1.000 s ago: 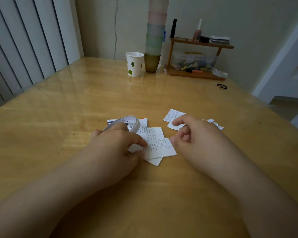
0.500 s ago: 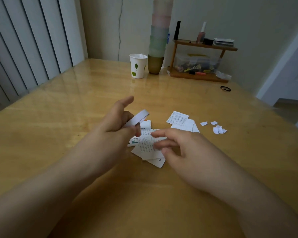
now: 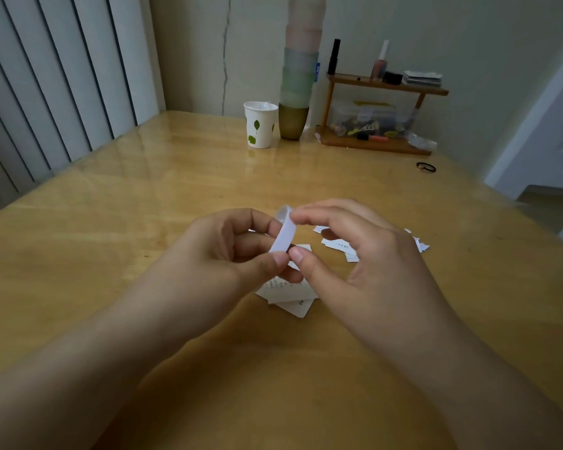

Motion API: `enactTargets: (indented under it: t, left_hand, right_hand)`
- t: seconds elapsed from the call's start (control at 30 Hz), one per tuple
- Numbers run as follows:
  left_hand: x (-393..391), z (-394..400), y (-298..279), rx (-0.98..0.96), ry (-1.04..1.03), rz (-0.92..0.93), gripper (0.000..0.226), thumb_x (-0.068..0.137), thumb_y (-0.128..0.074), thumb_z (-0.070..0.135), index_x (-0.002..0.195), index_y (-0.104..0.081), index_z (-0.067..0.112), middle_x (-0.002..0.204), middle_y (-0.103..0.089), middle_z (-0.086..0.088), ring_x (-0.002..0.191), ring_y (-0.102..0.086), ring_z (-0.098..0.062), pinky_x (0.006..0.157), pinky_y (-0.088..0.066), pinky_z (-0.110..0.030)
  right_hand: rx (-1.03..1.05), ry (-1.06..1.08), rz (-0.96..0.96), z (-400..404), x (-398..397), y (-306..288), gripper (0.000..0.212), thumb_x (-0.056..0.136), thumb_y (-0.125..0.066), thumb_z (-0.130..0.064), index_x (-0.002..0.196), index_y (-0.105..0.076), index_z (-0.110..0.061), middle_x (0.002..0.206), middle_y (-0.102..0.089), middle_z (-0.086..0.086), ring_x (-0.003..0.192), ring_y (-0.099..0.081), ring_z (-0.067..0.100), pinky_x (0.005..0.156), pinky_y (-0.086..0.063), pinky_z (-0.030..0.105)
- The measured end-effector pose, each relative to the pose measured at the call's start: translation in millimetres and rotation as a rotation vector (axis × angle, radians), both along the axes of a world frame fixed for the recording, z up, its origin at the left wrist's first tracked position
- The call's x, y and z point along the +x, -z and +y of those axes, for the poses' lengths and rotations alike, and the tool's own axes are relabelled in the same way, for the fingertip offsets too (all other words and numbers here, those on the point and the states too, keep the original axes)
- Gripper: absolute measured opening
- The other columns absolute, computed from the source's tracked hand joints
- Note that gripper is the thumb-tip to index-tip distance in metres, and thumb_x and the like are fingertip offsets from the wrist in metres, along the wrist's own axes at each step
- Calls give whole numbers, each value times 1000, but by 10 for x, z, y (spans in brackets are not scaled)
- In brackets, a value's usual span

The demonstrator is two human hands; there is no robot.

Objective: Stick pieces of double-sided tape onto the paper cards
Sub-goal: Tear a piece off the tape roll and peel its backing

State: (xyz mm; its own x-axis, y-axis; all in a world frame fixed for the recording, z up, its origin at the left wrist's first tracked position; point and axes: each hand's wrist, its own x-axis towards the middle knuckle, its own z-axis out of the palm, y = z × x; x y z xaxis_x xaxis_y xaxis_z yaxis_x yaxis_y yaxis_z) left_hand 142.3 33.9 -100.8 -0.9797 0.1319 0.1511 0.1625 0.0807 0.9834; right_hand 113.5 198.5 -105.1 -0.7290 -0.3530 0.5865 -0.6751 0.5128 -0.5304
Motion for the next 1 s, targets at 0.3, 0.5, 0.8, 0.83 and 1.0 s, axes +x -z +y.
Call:
enactTargets:
  t: [0.3, 0.5, 0.8, 0.83, 1.0]
  left_hand:
    - [30, 25, -17, 1, 34, 45, 35, 77, -62, 13, 111, -62, 16, 91, -75, -3, 87, -71, -15, 82, -53, -22]
    - [54, 24, -42, -54, -22, 81, 18, 71, -65, 19, 86, -67, 11, 78, -75, -1, 78, -72, -10, 71, -52, -15]
    - [56, 61, -21, -36, 18, 86, 23, 72, -62, 20, 93, -67, 12, 83, -75, -1, 82, -71, -10, 74, -53, -15]
    - [59, 61, -23, -32, 22, 85, 22, 73, -62, 19, 93, -66, 13, 83, -75, -1, 82, -71, -10, 74, -53, -16]
    - [57, 50, -31, -36, 21, 89, 18, 82, -60, 5, 97, -66, 12, 85, -75, -1, 85, -71, -10, 77, -54, -18]
  right_hand:
    - [-34, 34, -43, -4, 21, -20, 42, 80, -63, -38, 121, -63, -30, 117, -53, -24, 110, -49, -7, 91, -39, 11]
    - [-80, 32, 62, -25, 48, -17, 31, 79, -69, -26, 110, -69, -23, 110, -58, -17, 102, -53, -6, 86, -42, 11]
    - [-98, 5, 55, -38, 47, -21, 12, 76, -70, -16, 87, -68, -21, 103, -62, -13, 99, -54, -6, 85, -41, 9]
    - [-108, 2, 45, -37, 48, -27, 10, 76, -70, -16, 83, -66, -21, 101, -62, -14, 99, -54, -6, 84, -41, 9]
    - [-100, 14, 45, -54, 44, -16, 24, 78, -68, -17, 101, -66, -21, 102, -62, -14, 99, -55, -3, 85, -44, 12]
